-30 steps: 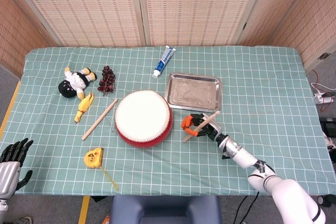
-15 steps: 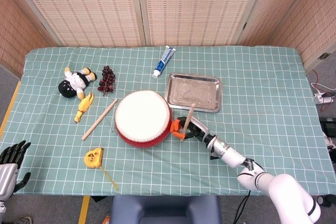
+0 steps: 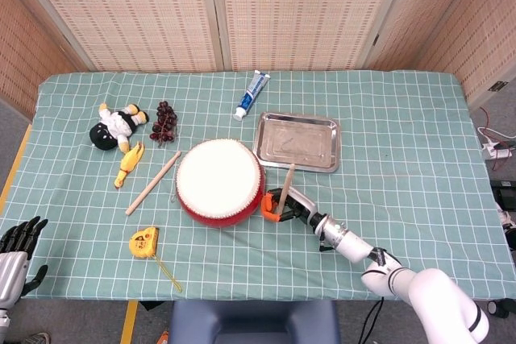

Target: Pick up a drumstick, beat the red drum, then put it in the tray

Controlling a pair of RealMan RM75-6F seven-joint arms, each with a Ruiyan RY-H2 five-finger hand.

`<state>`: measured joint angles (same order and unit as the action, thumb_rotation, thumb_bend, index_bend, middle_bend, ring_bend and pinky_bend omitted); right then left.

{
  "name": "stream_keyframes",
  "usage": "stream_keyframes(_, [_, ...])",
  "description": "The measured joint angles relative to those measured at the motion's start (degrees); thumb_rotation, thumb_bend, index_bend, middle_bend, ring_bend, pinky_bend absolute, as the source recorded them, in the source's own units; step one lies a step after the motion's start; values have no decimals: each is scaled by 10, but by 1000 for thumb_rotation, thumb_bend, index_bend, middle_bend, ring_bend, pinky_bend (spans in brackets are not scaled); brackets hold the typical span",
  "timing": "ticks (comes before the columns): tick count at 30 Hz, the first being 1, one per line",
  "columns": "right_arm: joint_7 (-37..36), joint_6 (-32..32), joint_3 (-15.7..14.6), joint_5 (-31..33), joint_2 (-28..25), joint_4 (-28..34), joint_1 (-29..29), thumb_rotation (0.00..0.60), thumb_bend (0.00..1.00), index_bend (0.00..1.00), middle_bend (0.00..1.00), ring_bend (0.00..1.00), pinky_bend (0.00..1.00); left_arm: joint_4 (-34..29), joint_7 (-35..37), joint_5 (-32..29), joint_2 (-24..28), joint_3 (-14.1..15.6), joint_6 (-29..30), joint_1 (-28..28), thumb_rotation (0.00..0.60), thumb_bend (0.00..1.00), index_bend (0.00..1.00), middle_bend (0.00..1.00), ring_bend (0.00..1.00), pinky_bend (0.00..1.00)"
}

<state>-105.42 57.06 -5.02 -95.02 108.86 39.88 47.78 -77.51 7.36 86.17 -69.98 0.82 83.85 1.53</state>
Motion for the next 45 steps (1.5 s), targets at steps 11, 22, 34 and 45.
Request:
stream_keyframes(11, [29, -6, 7, 12, 7, 10, -6, 600, 308, 990, 882, 938, 977, 4, 2, 0, -3, 0, 0, -1, 600, 316, 35, 12, 0, 18])
stream_keyframes(22, [56, 8, 21, 26, 0, 28, -18, 600, 324, 1000, 1000, 1000, 1000, 7, 3, 0, -4, 0, 0, -2, 600, 316, 35, 12, 0, 17])
stream_keyframes(34, [183, 38, 24, 33, -97, 151, -45, 600, 601, 1000, 1000, 1000, 1000, 9, 6, 3, -3, 0, 7, -5, 600, 316, 35, 12, 0, 17])
stream_keyframes(45, [604, -7, 76, 123, -227, 309, -33, 600, 675, 1000, 1000, 1000, 1000, 7, 11, 15, -5, 0, 17, -3, 600, 316, 35, 12, 0, 17])
